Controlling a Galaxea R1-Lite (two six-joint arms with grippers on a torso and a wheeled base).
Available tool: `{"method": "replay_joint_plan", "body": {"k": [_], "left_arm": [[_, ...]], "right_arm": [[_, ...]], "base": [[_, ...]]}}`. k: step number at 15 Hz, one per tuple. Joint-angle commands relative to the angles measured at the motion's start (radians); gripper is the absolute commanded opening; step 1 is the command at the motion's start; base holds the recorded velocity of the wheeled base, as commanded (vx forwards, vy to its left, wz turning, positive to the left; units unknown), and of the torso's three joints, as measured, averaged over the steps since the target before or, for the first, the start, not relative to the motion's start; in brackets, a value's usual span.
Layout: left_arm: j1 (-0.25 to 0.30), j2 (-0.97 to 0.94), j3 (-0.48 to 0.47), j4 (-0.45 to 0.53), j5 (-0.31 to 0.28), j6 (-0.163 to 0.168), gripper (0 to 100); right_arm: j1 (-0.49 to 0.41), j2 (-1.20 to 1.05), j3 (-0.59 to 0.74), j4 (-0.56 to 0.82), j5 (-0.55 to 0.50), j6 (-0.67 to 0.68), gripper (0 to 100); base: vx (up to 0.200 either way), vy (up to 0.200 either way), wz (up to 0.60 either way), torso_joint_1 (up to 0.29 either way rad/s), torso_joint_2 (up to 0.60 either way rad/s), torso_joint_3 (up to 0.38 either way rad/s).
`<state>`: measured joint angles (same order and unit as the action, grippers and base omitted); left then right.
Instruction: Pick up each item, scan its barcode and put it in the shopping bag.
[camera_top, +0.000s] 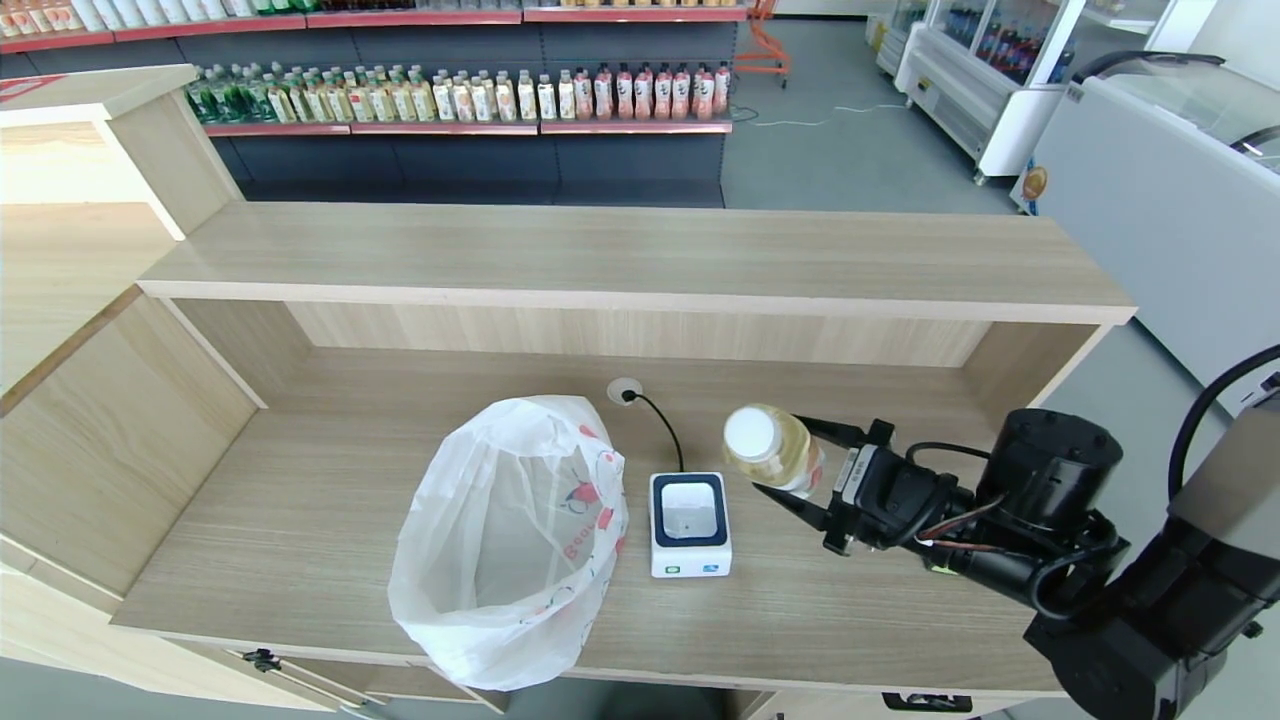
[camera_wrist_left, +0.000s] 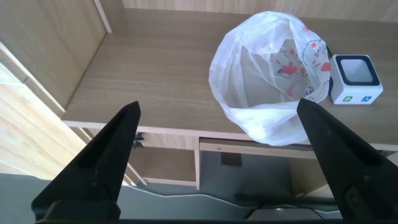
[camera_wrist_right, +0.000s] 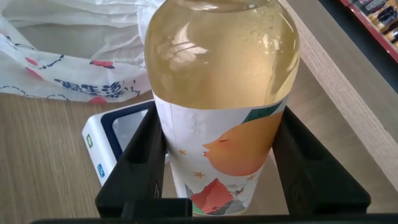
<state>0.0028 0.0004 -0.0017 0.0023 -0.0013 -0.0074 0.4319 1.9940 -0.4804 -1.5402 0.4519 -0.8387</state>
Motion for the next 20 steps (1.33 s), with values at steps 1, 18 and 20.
{"method": "replay_joint_plan", "body": {"k": [1, 18, 20], "left_arm": [[0.000, 0.000, 0.000, 0.001, 0.000, 0.000, 100], [0.000, 0.000, 0.000, 0.001, 0.000, 0.001, 100], [0.000, 0.000, 0.000, 0.001, 0.000, 0.001, 100]], "right_arm": [[0.001, 0.000, 0.000, -0.001, 0.001, 0.000, 0], [-0.188, 0.117, 0.011, -0.031, 0.347, -0.016, 0], [-0.191, 0.132, 0.014, -0.031, 0.356, -0.031, 0]], "base": [[0.000, 0.200, 0.00, -0.017, 0.00, 0.007], [0.000, 0.012, 0.00, 0.000, 0.00, 0.000], [0.000, 0.000, 0.00, 0.000, 0.00, 0.000]]}}
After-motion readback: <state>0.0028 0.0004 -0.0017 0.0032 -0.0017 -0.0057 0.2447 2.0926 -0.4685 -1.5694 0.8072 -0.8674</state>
